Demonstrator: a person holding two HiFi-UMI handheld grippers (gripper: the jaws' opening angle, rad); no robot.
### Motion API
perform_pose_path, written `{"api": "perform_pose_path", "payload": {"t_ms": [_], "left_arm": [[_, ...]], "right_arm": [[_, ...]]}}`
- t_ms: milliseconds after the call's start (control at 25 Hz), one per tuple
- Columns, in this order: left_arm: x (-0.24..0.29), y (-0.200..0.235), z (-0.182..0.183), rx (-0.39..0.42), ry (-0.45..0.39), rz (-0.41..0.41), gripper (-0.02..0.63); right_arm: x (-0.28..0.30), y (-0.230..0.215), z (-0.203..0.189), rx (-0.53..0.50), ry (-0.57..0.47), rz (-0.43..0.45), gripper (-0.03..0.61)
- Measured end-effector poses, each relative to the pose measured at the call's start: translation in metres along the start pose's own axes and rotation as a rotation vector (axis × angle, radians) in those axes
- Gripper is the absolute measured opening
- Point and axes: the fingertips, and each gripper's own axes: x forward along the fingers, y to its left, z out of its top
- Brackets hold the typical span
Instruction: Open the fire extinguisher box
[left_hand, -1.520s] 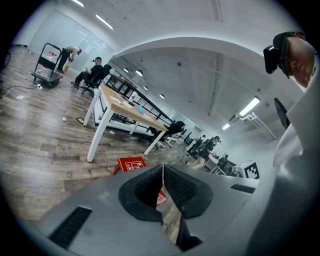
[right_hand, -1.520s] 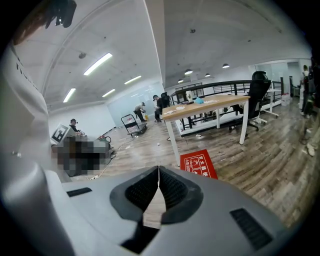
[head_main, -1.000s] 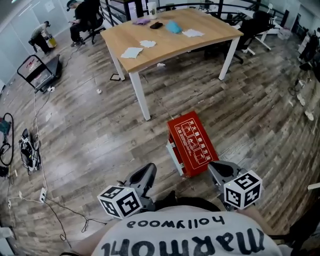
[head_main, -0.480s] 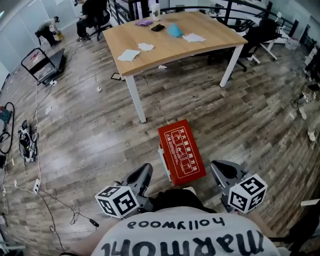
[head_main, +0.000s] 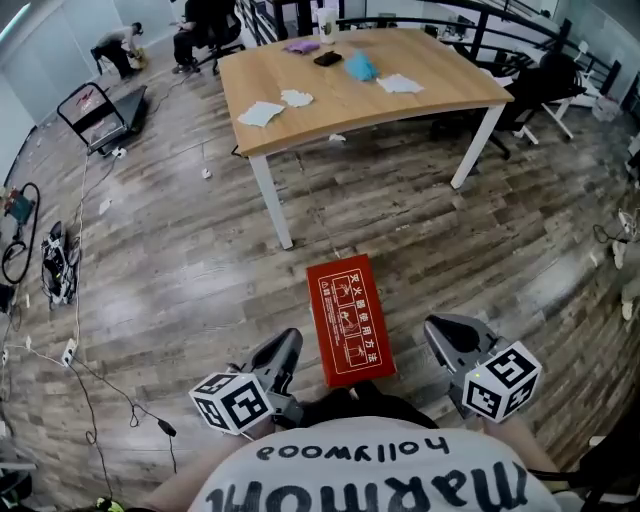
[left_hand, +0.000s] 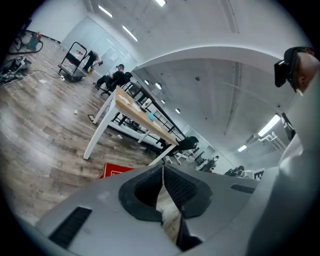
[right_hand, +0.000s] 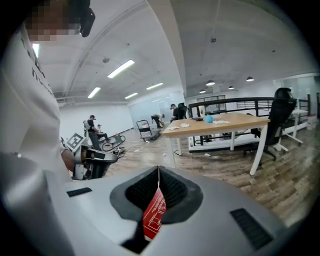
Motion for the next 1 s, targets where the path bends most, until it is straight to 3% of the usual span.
{"api": "perform_pose_path", "payload": {"t_ms": [160, 320, 400, 520, 640, 760, 880, 1000], "left_arm": [[0.020, 0.015, -0.006, -0.028, -0.031, -0.099, 0.017], [0.040, 0.057, -0.009, -0.120, -0.040, -0.093, 0.026], [0.050, 0.082, -0.014, -0.148, -0.020, -0.071, 0.155], [0.071, 0.132, -0.036, -0.207, 0.075, -0.043, 0.293], [0.092, 0.177, -0.077, -0.230, 0.231, -0.045, 0.301], [0.107, 0.198, -0.117, -0.275, 0.375, -0.130, 0.301], [0.123, 0.213, -0.142, -0.329, 0.450, -0.206, 0.299], [0.133, 0.226, -0.162, -0.363, 0.503, -0.223, 0.299]], "right_arm": [[0.009, 0.003, 0.013, -0.051, -0.013, 0.124, 0.011], [0.024, 0.008, 0.008, -0.074, 0.019, 0.174, 0.012], [0.034, 0.012, -0.001, -0.047, 0.047, 0.187, 0.012], [0.052, 0.017, -0.015, 0.016, 0.071, 0.182, 0.012], [0.068, 0.022, -0.035, 0.088, 0.107, 0.176, 0.012], [0.081, 0.031, -0.055, 0.150, 0.151, 0.162, 0.012], [0.096, 0.042, -0.073, 0.131, 0.209, 0.150, 0.012], [0.111, 0.049, -0.086, 0.077, 0.264, 0.121, 0.012]]}}
